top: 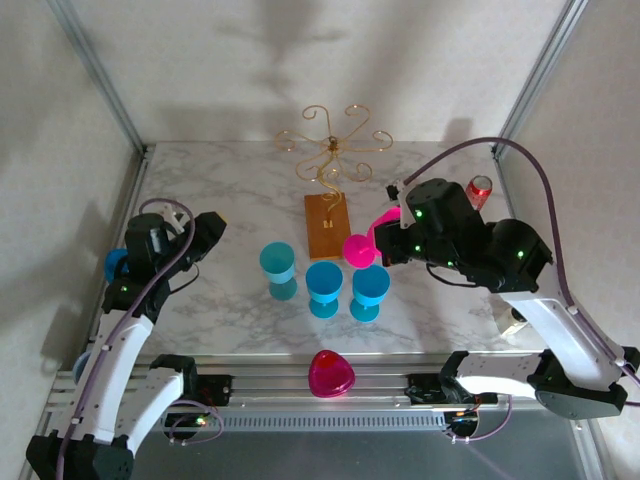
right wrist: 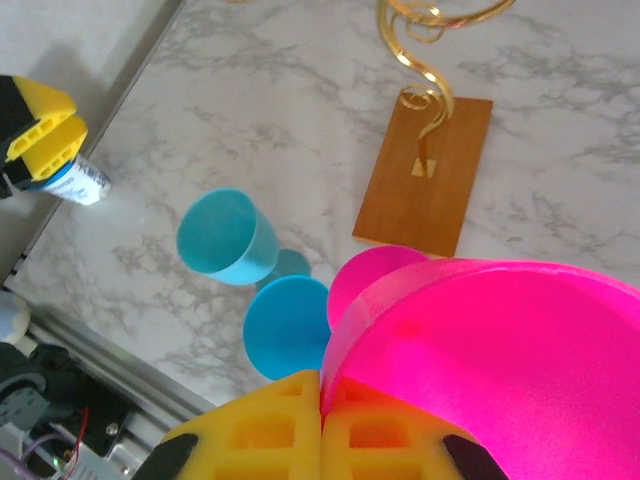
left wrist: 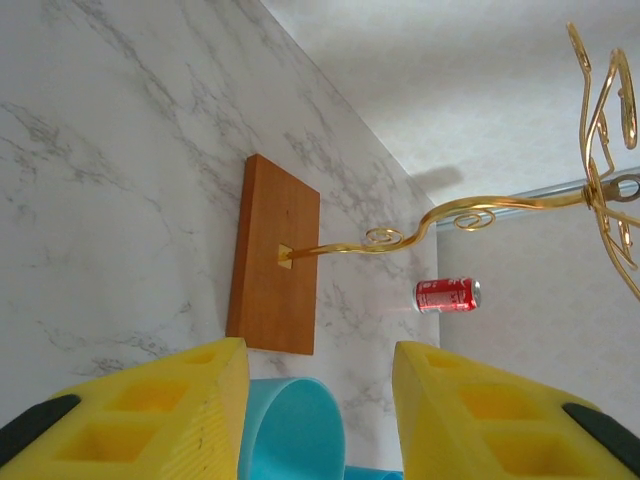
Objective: Take the wine glass off the wine glass rack
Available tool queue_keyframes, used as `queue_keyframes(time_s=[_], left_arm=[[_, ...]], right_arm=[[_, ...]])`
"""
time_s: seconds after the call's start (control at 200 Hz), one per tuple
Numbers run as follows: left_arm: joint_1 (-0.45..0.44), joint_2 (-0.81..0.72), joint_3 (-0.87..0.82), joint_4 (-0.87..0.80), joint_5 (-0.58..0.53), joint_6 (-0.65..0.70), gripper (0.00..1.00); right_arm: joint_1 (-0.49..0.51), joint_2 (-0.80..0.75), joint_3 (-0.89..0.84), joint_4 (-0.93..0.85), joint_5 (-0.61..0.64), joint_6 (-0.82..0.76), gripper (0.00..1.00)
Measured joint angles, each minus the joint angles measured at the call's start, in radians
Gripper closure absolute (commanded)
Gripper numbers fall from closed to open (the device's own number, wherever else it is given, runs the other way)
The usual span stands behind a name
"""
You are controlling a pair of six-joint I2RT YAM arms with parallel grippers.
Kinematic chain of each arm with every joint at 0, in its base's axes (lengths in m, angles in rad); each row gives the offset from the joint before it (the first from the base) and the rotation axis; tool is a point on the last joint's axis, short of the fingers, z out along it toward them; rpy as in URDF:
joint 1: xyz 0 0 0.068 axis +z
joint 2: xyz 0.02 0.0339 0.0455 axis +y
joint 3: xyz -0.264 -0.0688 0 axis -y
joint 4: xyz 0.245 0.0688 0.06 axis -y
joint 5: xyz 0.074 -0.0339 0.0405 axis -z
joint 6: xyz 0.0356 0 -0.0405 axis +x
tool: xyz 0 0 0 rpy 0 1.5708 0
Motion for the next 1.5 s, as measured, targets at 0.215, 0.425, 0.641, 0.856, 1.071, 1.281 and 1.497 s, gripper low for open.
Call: queue_keyframes(time_s=[0.215, 0.425, 0.641, 0.856, 1.071, 1.281, 1.497], left_arm=[[0.000, 0.011, 0.000, 0.012, -0.006, 0.000, 0.58], [0.000, 0.011, 0.000, 0.021, -0.007, 0.000, 0.58], [0.000, 0.011, 0.000, 0.021, -0.007, 0.000, 0.58], [0.000, 0.011, 0.000, 0.021, -0.008, 0.000, 0.58], [0.000, 0.010, 0.000, 0.021, -0.010, 0.000, 0.58], [0.000, 0.010, 0.000, 0.021, -0.014, 0.000, 0.58], [0.000, 0.010, 0.000, 0.021, -0.025, 0.000, 0.58]], right_arm=[[-0.047, 0.054, 0.084, -0.045, 0.037, -0.005, 1.00], [-0.147, 0.079, 0.074, -0.038, 0.023, -0.031, 1.00], [-0.275, 0.101, 0.020, -0.010, -0.025, -0.062, 1.00], [-0.375, 0.135, -0.082, 0.057, -0.099, -0.078, 1.00], [-0.407, 0.163, -0.139, 0.107, -0.115, -0.085, 1.00], [-0.414, 0.185, -0.199, 0.152, -0.115, -0.089, 1.00], [-0.422, 0.191, -0.267, 0.199, -0.116, -0.088, 1.00]])
